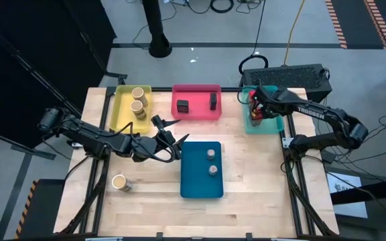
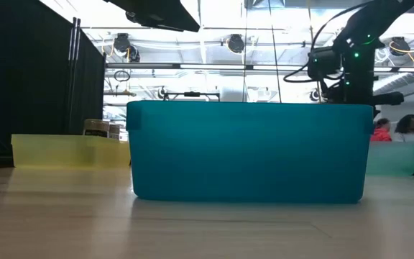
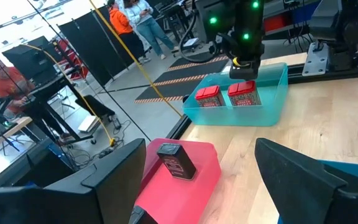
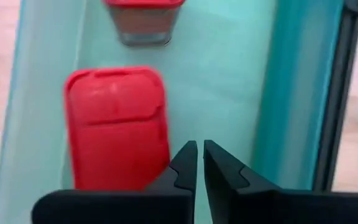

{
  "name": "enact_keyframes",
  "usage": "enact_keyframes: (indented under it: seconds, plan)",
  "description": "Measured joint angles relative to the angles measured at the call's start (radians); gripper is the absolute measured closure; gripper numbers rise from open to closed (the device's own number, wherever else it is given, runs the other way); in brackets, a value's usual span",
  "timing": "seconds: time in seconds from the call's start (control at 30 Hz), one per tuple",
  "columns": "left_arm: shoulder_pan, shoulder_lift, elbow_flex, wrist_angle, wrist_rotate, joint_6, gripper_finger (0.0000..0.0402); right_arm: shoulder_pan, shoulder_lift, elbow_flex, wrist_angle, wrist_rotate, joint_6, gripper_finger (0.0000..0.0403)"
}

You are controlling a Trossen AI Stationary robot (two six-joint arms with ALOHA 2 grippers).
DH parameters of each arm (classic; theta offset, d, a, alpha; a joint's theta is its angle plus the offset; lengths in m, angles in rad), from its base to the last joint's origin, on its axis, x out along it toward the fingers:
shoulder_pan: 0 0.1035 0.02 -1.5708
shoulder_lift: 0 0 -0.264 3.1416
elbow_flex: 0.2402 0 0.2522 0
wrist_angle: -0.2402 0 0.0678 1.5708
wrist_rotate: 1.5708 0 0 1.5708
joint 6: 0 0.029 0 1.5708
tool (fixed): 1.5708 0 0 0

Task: Sort spices by type
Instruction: Put the red seasoning can into the green bin, then adjust the red seasoning can in the green bin

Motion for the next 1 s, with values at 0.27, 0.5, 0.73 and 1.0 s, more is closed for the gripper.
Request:
enact_keyframes:
  seconds: [0.27, 0.5, 0.73, 1.0]
  plan:
    - [0.0, 0.0, 0.0, 0.0, 0.0, 0.0, 0.0093, 0.043, 0.0, 0.0, 0.001, -0.048, 0.027, 0.0397]
    - [0.0, 0.0, 0.0, 0.0, 0.0, 0.0, 0.0093, 0.041, 0.0, 0.0, 0.0, 0.065, 0.046, 0.0402]
    - [0.0, 0.0, 0.0, 0.002, 0.001, 0.0, 0.0093, -0.032, 0.0, 0.0, 0.2, 0.147, -0.041, 0.0402]
    - [0.0, 0.0, 0.0, 0.002, 0.001, 0.0, 0.0093, -0.136, 0.094, 0.0, 0.333, 0.176, -0.164, 0.0403]
